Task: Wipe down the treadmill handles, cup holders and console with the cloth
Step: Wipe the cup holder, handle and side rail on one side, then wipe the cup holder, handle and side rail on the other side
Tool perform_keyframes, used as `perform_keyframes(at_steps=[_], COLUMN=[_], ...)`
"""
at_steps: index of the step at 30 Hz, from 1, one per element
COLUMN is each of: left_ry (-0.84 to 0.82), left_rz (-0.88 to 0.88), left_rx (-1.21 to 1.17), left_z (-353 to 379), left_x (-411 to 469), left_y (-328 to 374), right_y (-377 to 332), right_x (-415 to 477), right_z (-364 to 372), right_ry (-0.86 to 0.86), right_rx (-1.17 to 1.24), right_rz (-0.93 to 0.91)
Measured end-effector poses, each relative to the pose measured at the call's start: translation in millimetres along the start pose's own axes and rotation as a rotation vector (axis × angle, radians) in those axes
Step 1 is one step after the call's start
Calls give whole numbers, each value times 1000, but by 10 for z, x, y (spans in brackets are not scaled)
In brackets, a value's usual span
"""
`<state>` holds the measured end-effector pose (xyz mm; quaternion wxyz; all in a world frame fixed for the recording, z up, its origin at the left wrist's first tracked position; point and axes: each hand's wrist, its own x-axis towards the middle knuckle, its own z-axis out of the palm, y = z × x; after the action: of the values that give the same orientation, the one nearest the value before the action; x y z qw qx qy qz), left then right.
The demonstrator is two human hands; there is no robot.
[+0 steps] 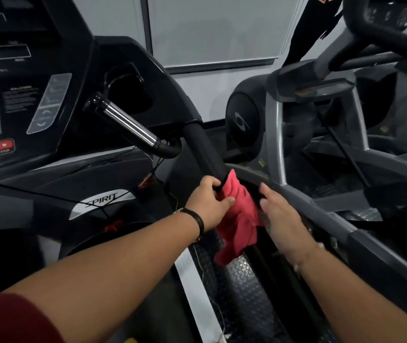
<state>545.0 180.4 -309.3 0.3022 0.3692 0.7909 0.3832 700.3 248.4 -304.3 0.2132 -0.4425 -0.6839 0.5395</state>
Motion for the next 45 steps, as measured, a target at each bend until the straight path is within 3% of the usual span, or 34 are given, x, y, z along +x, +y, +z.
perform_keyframes(at_steps=[3, 6, 8, 11, 13, 15, 21, 27, 30, 32, 35, 38, 42, 45], left_ry=[82, 233, 114, -193, -153, -93, -59, -275, -76, 68, -78, -210, -239, -166], left_rz=[147, 534, 685, 602, 610, 560, 172, 268, 322, 188, -93, -239, -311, -185], left_rx=[141, 298, 336, 564, 734, 742, 440, 405, 157, -36, -185, -246, -294, -216], left_z=[15, 48, 125, 293, 336, 296, 281, 288, 237, 183, 147, 142, 107, -90], left_x=[-19, -64, -102, -148, -100, -18, 10, -291, -315, -260, -43, 100, 100, 5], left_y=[-23, 60, 159, 153, 97, 90, 146, 35, -22, -2, -42, -112, -177, -152], right_y=[204, 351, 334, 302, 322, 323, 301, 257, 230, 236, 237, 164, 64, -164], right_x=[-294, -395, -402, -371, -346, -339, -335, -374, -398, -411, -405, -338, -172, -81], right_z=[-81, -9, 28, 31, 3, 1, 18, 63, 55, 47, 50, 128, 320, 458], right_ry=[179, 162, 123, 116, 98, 69, 51, 131, 125, 114, 57, 2, 158, 195], right_rx=[-417, -580, -640, -616, -570, -593, -622, -772, -814, -796, -694, -507, -571, -432], right_rz=[-85, -24, -38, -25, 31, 31, -1, -76, -69, -65, 8, 159, 118, 27])
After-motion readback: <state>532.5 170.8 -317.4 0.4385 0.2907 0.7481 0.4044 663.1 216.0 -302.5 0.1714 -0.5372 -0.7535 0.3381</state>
